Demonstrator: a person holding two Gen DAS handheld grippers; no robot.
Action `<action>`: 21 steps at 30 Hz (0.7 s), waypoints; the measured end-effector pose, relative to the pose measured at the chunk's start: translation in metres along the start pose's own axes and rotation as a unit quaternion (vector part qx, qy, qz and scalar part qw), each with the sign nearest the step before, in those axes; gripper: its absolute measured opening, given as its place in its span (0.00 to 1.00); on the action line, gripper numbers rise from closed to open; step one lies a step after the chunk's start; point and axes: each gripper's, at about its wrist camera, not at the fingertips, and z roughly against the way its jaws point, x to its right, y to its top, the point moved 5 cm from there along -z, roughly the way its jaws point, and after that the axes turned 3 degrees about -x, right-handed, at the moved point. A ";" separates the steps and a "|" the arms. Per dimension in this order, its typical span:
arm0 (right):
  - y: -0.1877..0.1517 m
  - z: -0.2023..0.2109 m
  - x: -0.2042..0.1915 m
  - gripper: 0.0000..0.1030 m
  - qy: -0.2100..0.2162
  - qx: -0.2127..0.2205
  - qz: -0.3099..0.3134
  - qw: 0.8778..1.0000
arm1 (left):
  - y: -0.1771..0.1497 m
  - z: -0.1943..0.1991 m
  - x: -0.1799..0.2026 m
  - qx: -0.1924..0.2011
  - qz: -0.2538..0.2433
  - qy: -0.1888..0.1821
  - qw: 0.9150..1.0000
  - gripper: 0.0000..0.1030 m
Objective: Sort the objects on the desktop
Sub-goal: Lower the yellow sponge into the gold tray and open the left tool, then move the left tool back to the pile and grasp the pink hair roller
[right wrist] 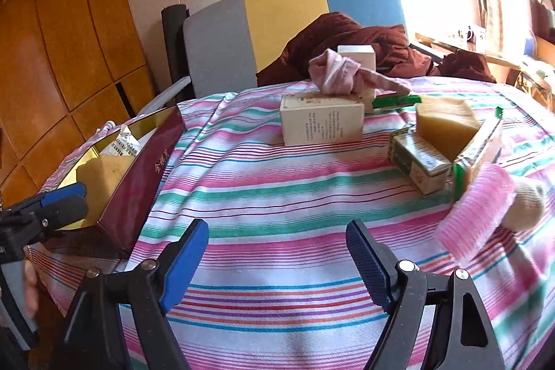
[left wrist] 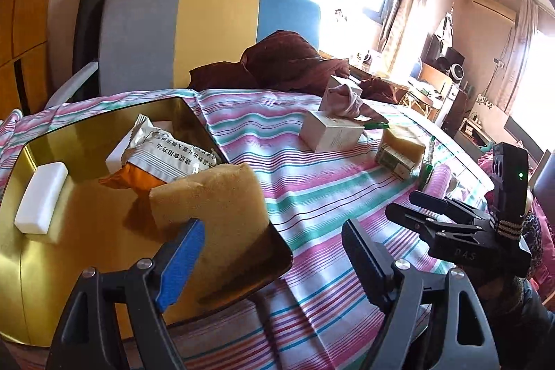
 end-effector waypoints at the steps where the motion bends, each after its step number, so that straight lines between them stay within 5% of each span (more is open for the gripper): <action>1: -0.001 0.003 0.003 0.80 -0.001 0.004 -0.001 1.000 | 0.000 0.000 0.001 -0.002 0.000 -0.002 1.000 0.80; 11: -0.014 0.037 0.051 0.81 -0.012 0.044 -0.045 0.998 | 0.008 0.028 0.022 0.019 -0.022 -0.009 1.000 0.81; 16: -0.003 0.075 0.092 0.86 -0.040 0.106 -0.091 0.989 | 0.022 0.023 0.062 0.024 -0.054 -0.057 0.997 0.81; 21: -0.003 0.087 0.143 0.89 -0.082 0.122 -0.163 0.976 | 0.025 -0.021 0.117 -0.020 -0.088 -0.105 0.990 0.80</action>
